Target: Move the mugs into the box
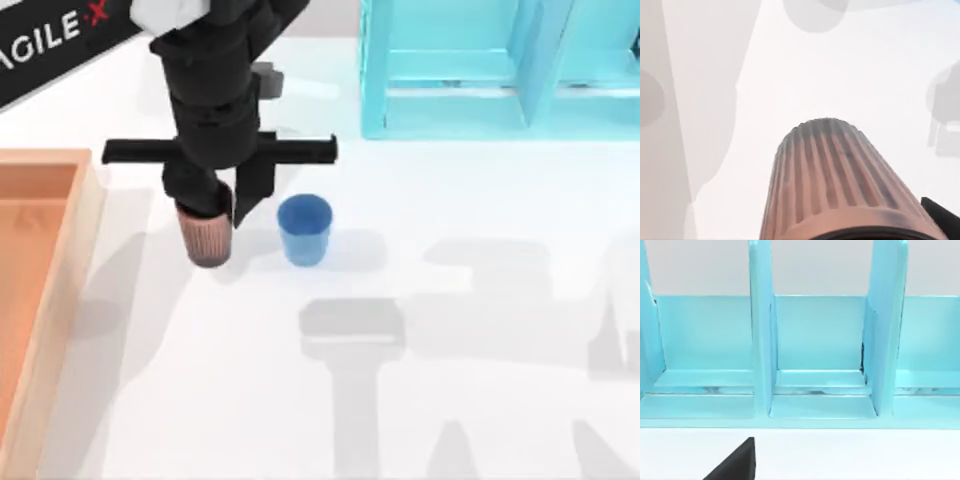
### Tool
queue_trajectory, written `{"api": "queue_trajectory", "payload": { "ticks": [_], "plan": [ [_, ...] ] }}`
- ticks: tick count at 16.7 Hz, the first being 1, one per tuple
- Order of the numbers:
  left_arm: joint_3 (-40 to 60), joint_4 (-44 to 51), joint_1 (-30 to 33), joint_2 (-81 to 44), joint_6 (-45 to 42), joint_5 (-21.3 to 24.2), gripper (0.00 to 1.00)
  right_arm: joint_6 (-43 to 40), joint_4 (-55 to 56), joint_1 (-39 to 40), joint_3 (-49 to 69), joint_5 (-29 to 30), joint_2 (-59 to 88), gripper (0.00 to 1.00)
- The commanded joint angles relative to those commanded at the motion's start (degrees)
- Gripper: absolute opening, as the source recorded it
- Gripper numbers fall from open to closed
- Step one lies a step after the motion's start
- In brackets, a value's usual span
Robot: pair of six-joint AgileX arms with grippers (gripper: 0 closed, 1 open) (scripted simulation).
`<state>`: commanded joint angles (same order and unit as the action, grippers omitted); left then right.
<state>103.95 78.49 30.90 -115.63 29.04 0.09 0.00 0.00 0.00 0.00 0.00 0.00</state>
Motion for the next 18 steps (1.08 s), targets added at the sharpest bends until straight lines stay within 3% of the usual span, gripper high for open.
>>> {"api": "queue_trajectory", "payload": {
  "ticks": [4, 18],
  "plan": [
    [-3.6, 0.6, -6.1, 4.1, -6.1, 0.4, 0.00, 0.0, 0.0, 0.0, 0.0, 0.0, 0.0, 1.00],
    [-22.1, 2.7, -36.3, 25.4, -35.6, 2.5, 0.00, 0.0, 0.0, 0.0, 0.0, 0.0, 0.0, 1.00]
  ]
}}
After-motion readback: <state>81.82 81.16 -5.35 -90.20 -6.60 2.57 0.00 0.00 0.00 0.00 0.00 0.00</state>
